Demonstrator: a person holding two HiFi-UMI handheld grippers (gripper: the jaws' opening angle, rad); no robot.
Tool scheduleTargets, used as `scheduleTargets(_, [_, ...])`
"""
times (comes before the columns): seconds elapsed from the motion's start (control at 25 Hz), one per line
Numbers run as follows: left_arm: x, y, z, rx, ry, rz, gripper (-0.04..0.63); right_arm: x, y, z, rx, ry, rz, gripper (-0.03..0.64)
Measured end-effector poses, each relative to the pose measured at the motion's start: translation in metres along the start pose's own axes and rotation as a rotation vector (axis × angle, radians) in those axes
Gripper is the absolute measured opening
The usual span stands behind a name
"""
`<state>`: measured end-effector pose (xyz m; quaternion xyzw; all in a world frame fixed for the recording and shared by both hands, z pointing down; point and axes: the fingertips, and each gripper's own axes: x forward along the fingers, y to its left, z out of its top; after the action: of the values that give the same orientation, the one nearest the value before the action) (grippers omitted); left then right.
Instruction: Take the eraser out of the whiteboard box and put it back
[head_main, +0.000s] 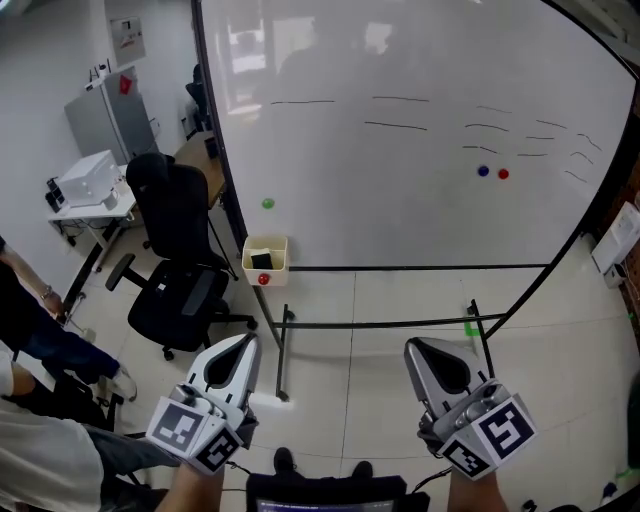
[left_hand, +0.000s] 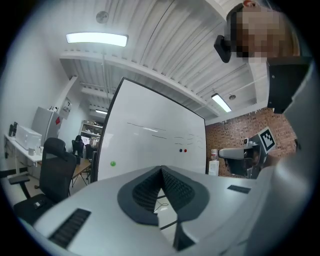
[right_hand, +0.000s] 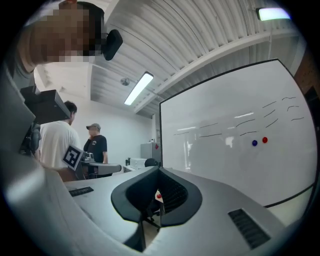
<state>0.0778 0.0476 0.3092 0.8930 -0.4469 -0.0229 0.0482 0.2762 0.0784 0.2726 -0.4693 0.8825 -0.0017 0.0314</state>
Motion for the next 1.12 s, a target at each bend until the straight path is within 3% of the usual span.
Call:
scheduleTargets(0.24, [0.0,-0.036,0.001,-0.005,-0.003,-0.028,0.035,-0.025,-0.01,0.003,0.03,-0.012,0.002,0.018])
scheduleTargets(0.56, [-0.014,-0.028,0.013,0.021,-0.016,-0.064,0.035,-0.024,0.007,0.008,-0.02,-0.022,-0.055,0.018])
scheduleTargets(0.76, [-0.018,-0.027,0.019,0.026,-0.025,-0.082,0.035,-0.021,0.012,0.011,0.034,-0.046,-0.063,0.018])
scheduleTargets(1.12, [-0.023,-0.023,0.017,0.022,-0.019,-0.083,0.034,-0.018,0.021,0.014,0.024,-0.043,-0.062,0.018])
